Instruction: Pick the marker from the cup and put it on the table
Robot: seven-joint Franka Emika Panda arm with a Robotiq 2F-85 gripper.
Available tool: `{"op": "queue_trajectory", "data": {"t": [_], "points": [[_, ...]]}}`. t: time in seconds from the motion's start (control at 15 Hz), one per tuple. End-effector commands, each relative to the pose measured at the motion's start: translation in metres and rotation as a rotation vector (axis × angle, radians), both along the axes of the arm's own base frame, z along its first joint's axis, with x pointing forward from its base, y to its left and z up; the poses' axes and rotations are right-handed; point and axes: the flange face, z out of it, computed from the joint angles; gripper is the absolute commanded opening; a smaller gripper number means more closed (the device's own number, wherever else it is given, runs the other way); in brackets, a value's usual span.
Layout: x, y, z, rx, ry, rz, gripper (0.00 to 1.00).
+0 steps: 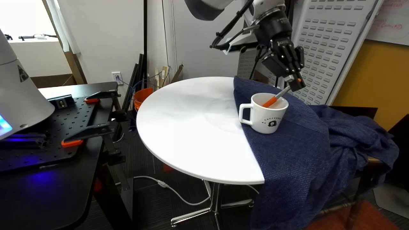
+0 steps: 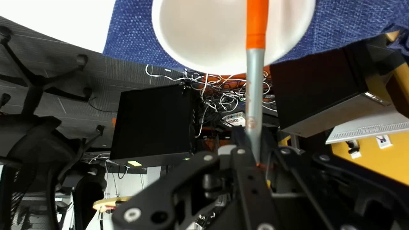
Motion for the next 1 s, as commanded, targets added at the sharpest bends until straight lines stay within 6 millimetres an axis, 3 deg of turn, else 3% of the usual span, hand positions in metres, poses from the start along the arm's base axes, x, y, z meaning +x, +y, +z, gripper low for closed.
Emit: {"op": "queue_trajectory", "data": {"t": [0.0,0.53,0.93], "points": [[-0.016,0.009,0.028,-0.041,-0.049,-0.005,0.03],[-0.032,0.035,0.07,-0.096,-0.129,0.046,0.03],[-0.02,0.065,0.081,-0.077,-0.132,0.089,0.03]]}}
